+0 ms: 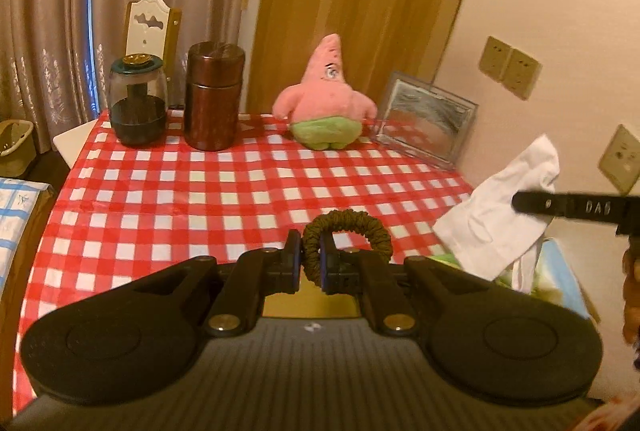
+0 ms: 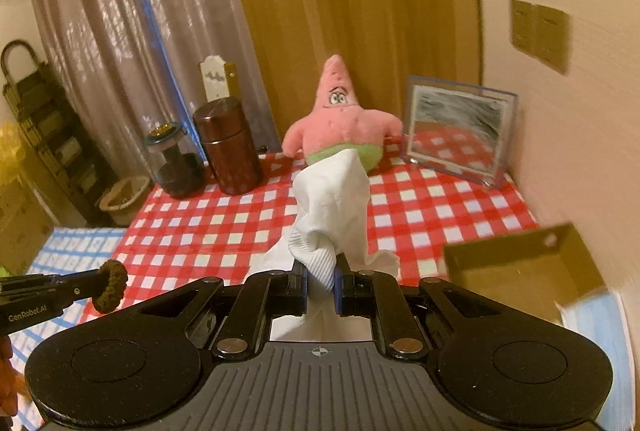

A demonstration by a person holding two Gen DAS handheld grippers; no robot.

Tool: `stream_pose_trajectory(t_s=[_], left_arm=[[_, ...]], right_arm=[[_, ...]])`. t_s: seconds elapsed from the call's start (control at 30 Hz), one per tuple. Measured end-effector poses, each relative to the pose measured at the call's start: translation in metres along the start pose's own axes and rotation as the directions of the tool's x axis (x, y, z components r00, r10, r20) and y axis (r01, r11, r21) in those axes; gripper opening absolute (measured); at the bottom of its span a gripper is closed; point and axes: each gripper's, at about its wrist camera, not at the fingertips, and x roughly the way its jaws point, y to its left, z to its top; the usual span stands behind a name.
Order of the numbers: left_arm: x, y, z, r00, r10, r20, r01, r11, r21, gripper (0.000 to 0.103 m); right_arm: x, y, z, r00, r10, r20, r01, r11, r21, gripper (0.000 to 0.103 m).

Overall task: Organize soft objects
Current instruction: 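Carry the rubber ring and white sock toward the cardboard tray with both tools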

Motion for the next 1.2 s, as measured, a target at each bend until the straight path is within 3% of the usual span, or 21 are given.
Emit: stream_pose_trajectory(t_s=[0.3,0.6,0.9,1.2], left_arm=[[-0.027,-0.035,-0.03,0.999,-0.047,-0.012,0.046,0.997,-0.06,0.008],[-0.024,-0.082,-0.054,0.993,-0.101,-0.065,0.099,0.995,-0.03,0.008],[-0.012,-0.127,-0.057,0.982,-0.158,-0.1,0.161,0.987,0.016,0.008],[-0.001,-0.161,-0.062,0.971,-0.203,-0.13,0.211,0.976,0.052,0.008]], right_arm=[[-0.058,-0.008,-0.044,1.0,-0.02,0.018,0.02,1.0,0.015,0.012],[-0.1,-0.037,-0.075,0.997,-0.077,0.03,0.075,0.996,0.057,0.012],[-0.128,-0.068,-0.087,0.983,-0.186,0.011,0.185,0.981,0.051,0.012],[-0.142,-0.089,-0.093,0.976,-0.217,0.015,0.215,0.975,0.062,0.012]])
